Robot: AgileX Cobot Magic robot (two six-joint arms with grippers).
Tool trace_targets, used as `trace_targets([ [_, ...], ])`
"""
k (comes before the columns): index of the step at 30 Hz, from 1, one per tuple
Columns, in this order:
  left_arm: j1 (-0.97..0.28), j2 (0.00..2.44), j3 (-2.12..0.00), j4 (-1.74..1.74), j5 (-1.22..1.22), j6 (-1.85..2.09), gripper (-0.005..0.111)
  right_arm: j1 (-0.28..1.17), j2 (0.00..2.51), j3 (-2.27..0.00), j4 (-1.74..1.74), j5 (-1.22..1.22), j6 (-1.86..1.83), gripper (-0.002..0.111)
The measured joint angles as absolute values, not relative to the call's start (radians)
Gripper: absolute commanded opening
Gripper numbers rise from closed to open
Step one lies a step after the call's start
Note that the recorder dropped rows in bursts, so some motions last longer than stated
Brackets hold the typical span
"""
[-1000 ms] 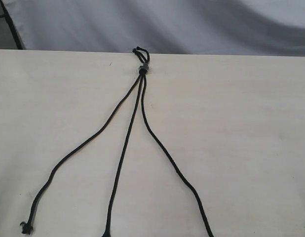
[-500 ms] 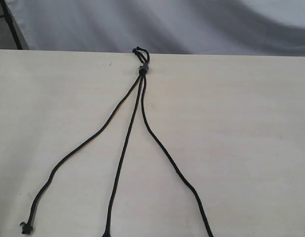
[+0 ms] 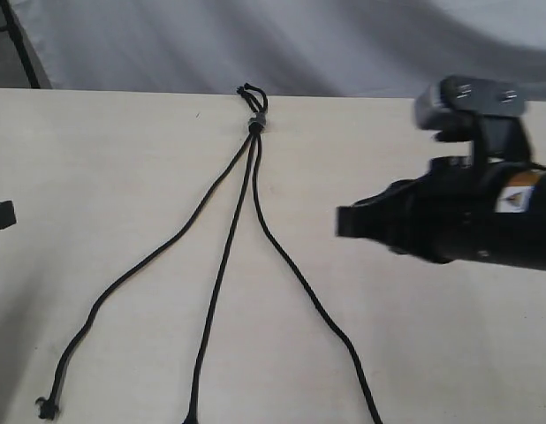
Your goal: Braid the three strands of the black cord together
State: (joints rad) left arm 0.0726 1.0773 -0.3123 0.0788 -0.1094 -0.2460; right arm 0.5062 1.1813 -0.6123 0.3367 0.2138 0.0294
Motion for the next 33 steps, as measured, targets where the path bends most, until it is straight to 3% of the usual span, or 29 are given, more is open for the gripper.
trace_targets([
  [3,0.073,1.126,-0.322,0.079,-0.109,-0.246,0.0,0.671,1.419,-0.752,0.326,0.206,0.027,-0.001],
  [7,0.073,1.127,-0.322,0.079,-0.109,-0.246,0.0,0.732,1.577,-0.9,0.234,0.273,0.027,-0.001],
  [13,0.073,1.127,-0.322,0.081,-0.114,-0.246,0.0,0.661,1.702,-1.134,-0.292,0.463,0.37,-0.001],
  [17,0.073,1.133,-0.324,0.084,-0.132,-0.237,0.0,0.554,1.725,-1.232,-0.55,0.723,0.638,-0.001],
  [21,0.073,1.18,-0.381,0.096,-0.105,-0.228,0.0,0.526,1.727,-1.247,-0.427,0.807,0.525,-0.001],
  [33,0.073,1.338,-0.434,0.096,0.047,-0.23,0.0,0.694,1.789,-1.249,-0.256,0.745,0.366,-0.001],
])
